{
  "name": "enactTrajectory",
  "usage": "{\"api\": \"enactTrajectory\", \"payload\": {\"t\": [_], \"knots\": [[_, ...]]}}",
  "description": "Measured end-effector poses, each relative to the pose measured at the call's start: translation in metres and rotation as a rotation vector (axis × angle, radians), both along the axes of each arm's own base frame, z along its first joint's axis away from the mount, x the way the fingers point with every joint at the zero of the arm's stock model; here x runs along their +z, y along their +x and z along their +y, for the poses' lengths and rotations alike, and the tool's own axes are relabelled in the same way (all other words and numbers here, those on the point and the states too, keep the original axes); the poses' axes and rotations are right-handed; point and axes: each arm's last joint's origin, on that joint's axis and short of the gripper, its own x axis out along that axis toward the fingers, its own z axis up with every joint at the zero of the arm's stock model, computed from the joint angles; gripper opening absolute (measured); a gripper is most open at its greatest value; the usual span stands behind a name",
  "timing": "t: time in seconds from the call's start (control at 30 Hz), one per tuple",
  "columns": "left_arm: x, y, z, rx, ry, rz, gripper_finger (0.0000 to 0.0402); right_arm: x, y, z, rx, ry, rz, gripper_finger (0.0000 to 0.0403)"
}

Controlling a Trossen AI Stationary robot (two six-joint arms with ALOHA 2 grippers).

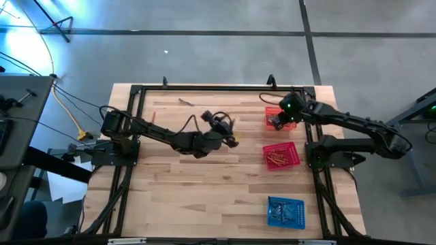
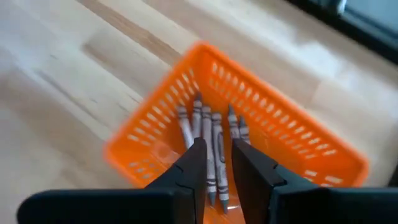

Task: Sort crayons
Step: Put the gray crayon into the orange bin

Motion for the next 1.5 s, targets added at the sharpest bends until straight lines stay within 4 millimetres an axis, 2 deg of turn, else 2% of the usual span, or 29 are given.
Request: {"api": "enactTrajectory", "payload": {"t": [0.1, 0.2, 0.3, 0.43, 0.53, 0.67, 0.83, 0.93, 1.07, 1.2, 1.4, 1.5], "knots": [[-0.008, -0.012, 0.009, 0.139, -0.002, 0.120, 0.0140, 0.028, 0.007, -0.003, 0.048, -0.004, -0.044, 0.0069], [-0.014, -0.028, 0.025, 0.203, -0.033, 0.252, 0.0141, 0.054, 0.016, -0.002, 0.126, -0.029, -0.121, 0.0069], [-0.030, -0.047, 0.051, 0.227, -0.091, 0.518, 0.0141, 0.074, 0.024, 0.003, 0.210, -0.061, -0.179, 0.0069], [-0.046, -0.079, 0.088, 0.169, -0.278, 0.941, 0.0141, 0.089, 0.033, 0.013, 0.293, -0.089, -0.212, 0.0069], [-0.050, -0.096, 0.115, 0.149, -0.384, 1.106, 0.0141, 0.091, 0.037, 0.021, 0.336, -0.091, -0.223, 0.0069], [-0.048, -0.106, 0.152, 0.129, -0.409, 1.154, 0.0141, 0.091, 0.040, 0.028, 0.373, -0.085, -0.228, 0.0069], [-0.049, -0.115, 0.195, -0.054, -0.558, 1.039, 0.0140, 0.091, 0.042, 0.033, 0.368, -0.084, -0.232, 0.0069], [-0.050, -0.127, 0.212, -0.084, -0.615, 1.017, 0.0138, 0.091, 0.043, 0.034, 0.369, -0.085, -0.232, 0.0069], [-0.050, -0.141, 0.230, -0.062, -0.630, 1.033, 0.0136, 0.091, 0.043, 0.034, 0.369, -0.087, -0.231, 0.0069], [-0.050, -0.149, 0.242, -0.125, -0.628, 1.045, 0.0136, 0.091, 0.043, 0.034, 0.364, -0.099, -0.225, 0.0069], [-0.050, -0.154, 0.255, -0.219, -0.547, 1.088, 0.0136, 0.093, 0.044, 0.032, 0.337, -0.139, -0.229, 0.0069], [-0.048, -0.154, 0.260, -0.259, -0.514, 1.054, 0.0136, 0.094, 0.045, 0.032, 0.336, -0.149, -0.247, 0.0069]]}}
